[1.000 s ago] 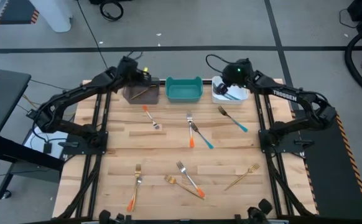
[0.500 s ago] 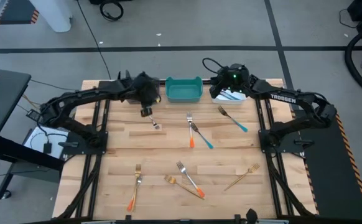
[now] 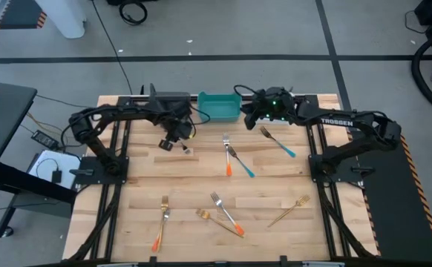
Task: Sort silverware by color (type)
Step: Put the orange fork into the blue bin
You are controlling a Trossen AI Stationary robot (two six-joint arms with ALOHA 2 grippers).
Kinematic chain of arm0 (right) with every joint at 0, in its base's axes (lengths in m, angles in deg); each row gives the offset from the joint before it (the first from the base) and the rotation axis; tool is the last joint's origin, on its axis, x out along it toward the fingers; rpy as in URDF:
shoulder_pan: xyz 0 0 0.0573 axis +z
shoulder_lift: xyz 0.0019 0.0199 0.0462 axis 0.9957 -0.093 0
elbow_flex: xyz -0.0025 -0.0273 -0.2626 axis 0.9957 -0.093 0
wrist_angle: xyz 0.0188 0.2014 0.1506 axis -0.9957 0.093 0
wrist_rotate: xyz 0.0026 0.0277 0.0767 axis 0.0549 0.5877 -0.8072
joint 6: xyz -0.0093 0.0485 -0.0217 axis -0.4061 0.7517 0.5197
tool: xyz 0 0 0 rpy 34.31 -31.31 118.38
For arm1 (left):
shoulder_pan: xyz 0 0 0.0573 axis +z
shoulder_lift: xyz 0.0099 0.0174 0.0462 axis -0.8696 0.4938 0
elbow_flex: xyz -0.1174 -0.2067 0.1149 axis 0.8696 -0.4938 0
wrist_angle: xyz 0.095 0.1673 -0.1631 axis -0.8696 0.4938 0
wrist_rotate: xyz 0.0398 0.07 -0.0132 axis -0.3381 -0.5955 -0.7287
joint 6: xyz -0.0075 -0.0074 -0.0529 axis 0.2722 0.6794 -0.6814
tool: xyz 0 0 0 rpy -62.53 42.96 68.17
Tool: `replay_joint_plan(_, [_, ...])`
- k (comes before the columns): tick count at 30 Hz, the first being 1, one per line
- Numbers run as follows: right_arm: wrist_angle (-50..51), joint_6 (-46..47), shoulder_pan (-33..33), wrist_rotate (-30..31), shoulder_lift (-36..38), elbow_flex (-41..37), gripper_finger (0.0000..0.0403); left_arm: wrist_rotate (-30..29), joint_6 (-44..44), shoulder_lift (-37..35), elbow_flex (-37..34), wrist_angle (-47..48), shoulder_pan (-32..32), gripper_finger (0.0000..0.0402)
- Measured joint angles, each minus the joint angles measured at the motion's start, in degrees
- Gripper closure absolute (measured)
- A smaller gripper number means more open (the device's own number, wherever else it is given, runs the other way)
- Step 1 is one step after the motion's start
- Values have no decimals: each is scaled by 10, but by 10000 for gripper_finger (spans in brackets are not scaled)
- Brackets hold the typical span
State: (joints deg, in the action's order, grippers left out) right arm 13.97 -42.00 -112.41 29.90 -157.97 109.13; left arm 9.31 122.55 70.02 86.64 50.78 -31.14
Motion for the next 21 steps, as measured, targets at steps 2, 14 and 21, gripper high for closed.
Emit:
replay_joint_plan(2, [0,-1,7,9,0,0,315,0,11,0,0,-7,-8,311])
replay_joint_plan(14, [3,-11,14,20,0,0,315,15,125,0,0,-19,-36,311])
replay_joint_plan(21, [10,-11,14,20,0,0,315,21,146,8,1,-8,-24,311])
